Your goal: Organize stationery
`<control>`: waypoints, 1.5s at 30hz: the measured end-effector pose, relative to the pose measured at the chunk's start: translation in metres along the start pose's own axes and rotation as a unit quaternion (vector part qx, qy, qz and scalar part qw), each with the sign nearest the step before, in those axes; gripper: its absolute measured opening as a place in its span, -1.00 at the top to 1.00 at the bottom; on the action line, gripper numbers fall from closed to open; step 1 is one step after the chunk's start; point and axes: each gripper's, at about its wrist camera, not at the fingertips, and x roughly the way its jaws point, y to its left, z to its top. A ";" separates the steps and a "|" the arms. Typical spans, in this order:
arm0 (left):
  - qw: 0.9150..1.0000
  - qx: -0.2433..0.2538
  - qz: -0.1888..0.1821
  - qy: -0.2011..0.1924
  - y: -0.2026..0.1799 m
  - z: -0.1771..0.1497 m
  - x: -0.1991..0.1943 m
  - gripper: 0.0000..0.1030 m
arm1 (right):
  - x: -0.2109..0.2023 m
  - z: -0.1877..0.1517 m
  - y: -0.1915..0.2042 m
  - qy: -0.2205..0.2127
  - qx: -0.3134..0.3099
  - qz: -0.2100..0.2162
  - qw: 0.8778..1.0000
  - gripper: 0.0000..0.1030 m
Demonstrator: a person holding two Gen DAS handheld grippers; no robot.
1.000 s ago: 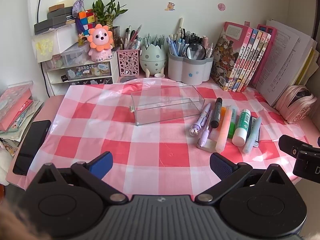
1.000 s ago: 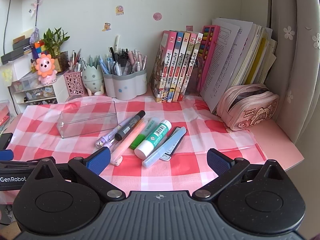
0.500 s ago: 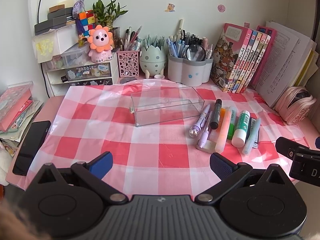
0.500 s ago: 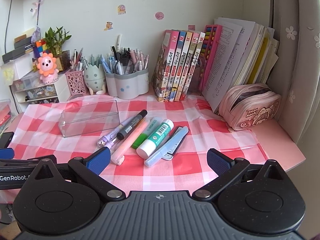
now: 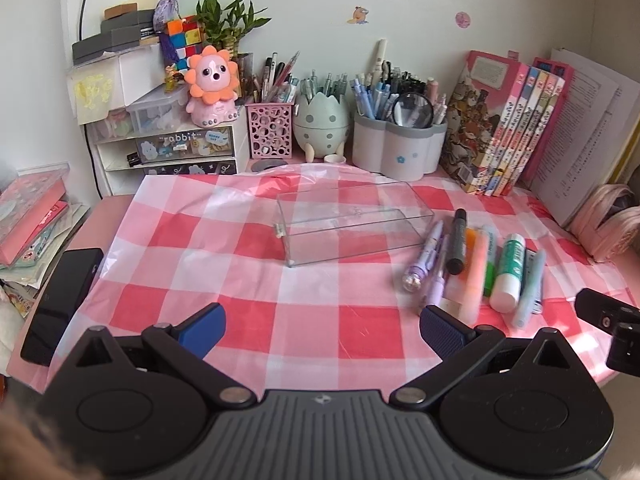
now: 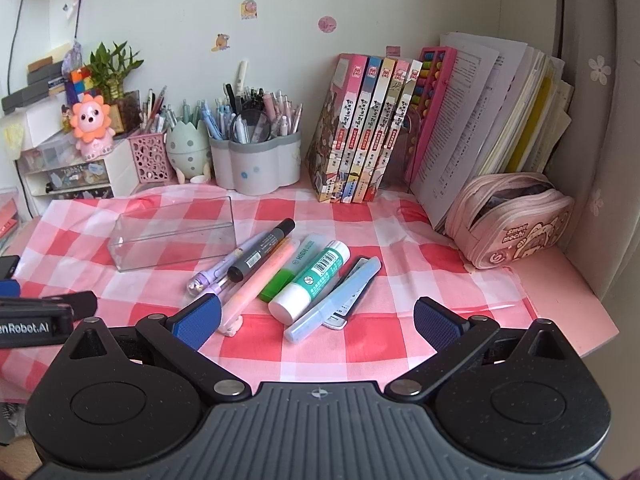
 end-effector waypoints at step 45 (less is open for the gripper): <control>0.988 0.105 -0.114 -0.024 0.062 0.040 0.164 0.82 | 0.160 0.061 -0.017 0.201 -0.161 0.089 0.962 0.23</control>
